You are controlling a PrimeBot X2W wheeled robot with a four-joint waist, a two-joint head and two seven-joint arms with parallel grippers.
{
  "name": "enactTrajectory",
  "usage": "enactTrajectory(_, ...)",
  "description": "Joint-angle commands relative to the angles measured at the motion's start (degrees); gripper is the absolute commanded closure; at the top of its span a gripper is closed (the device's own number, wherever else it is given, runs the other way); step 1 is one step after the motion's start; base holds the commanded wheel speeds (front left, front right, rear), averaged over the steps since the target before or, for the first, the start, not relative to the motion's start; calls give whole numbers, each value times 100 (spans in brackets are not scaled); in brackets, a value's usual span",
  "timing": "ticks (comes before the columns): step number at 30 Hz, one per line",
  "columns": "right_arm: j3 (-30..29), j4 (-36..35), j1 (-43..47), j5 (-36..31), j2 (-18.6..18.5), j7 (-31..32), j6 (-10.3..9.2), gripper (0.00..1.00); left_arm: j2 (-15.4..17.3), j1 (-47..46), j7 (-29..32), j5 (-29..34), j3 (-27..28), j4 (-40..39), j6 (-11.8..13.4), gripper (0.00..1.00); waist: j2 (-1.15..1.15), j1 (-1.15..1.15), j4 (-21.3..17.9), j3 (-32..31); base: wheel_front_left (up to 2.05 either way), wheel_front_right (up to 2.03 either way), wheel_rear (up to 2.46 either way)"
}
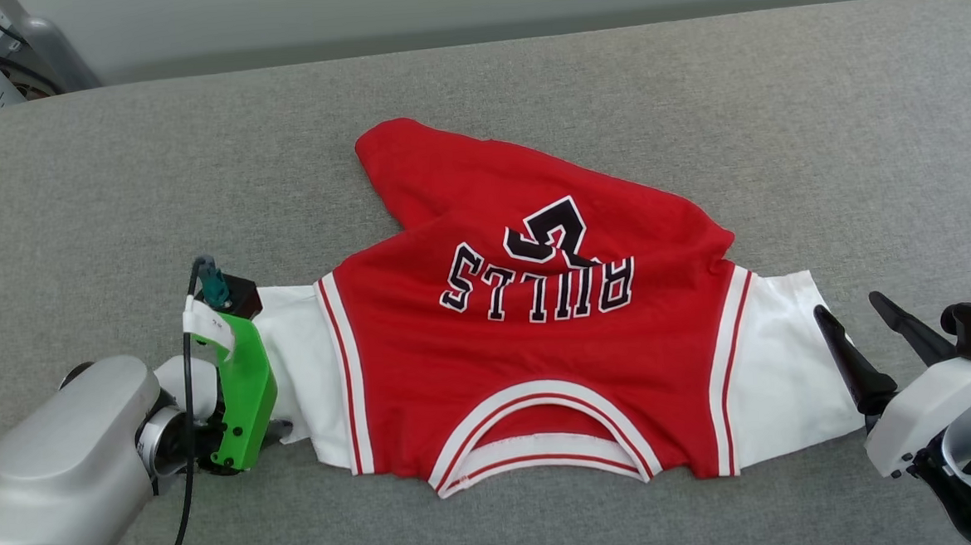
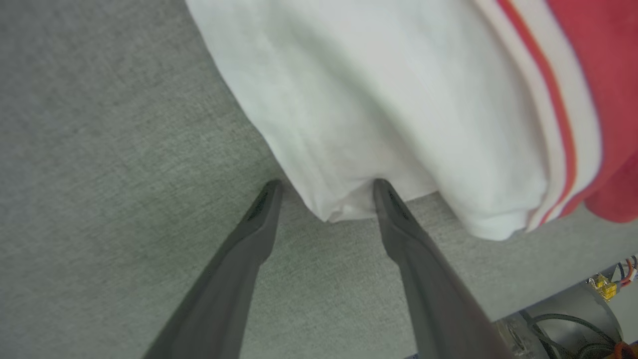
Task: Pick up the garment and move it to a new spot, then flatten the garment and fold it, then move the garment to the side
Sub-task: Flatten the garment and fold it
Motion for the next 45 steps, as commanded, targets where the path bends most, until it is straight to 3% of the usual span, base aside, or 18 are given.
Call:
enactTrajectory(1,-16,9,-69,-9,2,1,-3,0,-95,247,-148,45,-90,96,-57,100,0,0,-9,-31,0,0,0)
enactTrajectory(6,-38,-60,-91,-62,-202,66,-3,0,4,261,-899,-4,188,108,-139,100,0,0,36,-239,0,0,0)
enactTrajectory(12,-9,-346,-237,-99,-745,529,-3,0,257,381,-1438,-124,467,-210,-155,100,0,0,114,-478,0,0,0)
enactTrajectory(16,258,-468,-318,273,-1195,1402,-3,0,537,524,-1622,-150,580,-659,-65,100,0,0,148,-553,0,0,0)
enactTrajectory(23,643,-779,-268,1166,-1842,3620,-3,0,899,780,-1739,-88,629,-1500,295,100,0,0,253,-513,0,0,0)
enactTrajectory(27,704,-800,-294,1384,-1861,4357,-3,0,932,804,-1751,-30,630,-1813,468,100,0,0,355,-367,0,0,0)
enactTrajectory(30,723,-724,-363,1446,-1694,4523,-3,0,906,757,-1754,4,641,-1949,541,100,0,0,443,-213,0,0,0)
enactTrajectory(39,1274,223,-545,1106,-1246,4364,-3,0,829,588,-1813,127,659,-2025,582,100,0,0,628,170,0,0,0)
enactTrajectory(45,1757,847,-464,1238,-1102,4097,-3,0,823,690,-1936,84,675,-1952,577,100,0,0,583,137,0,0,0)
